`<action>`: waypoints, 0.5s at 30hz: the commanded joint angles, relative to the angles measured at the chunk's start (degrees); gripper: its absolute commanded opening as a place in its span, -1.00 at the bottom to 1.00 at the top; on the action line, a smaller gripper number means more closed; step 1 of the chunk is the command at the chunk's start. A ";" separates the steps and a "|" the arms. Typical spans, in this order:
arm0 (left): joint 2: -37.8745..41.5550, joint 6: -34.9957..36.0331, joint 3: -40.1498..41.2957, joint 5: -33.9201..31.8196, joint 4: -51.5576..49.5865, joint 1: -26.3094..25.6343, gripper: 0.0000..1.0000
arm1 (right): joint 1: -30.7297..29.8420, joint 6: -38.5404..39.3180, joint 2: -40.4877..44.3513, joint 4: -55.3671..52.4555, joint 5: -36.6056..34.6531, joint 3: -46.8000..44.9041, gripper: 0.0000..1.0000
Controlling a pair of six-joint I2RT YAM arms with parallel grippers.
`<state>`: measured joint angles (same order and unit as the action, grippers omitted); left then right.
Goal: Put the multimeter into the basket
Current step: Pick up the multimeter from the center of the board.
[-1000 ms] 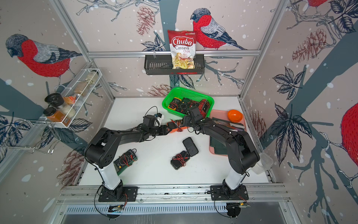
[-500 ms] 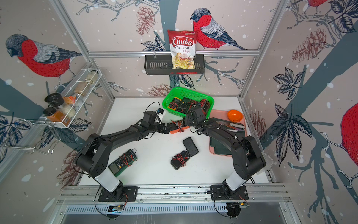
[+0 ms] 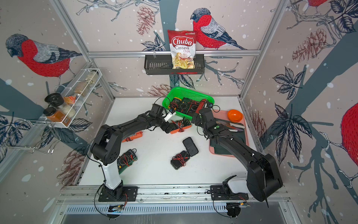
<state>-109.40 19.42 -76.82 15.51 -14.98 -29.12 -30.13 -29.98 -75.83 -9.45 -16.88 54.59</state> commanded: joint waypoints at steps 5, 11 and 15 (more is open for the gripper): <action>-5.19 5.62 -6.01 -0.24 -7.35 -0.25 0.97 | 1.12 -0.84 3.77 0.74 -2.28 -2.18 1.00; -8.59 6.63 -9.50 -2.23 -8.83 -1.30 0.97 | 1.49 -0.79 5.50 1.33 -2.36 -3.30 1.00; -11.20 7.04 -11.64 -3.63 -10.49 -1.99 0.97 | 1.66 -0.87 5.43 1.44 -2.02 -3.55 1.00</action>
<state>-119.13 24.93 -87.64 15.29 -23.03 -30.57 -28.56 -30.15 -70.54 -9.02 -18.33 51.18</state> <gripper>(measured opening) 0.986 0.997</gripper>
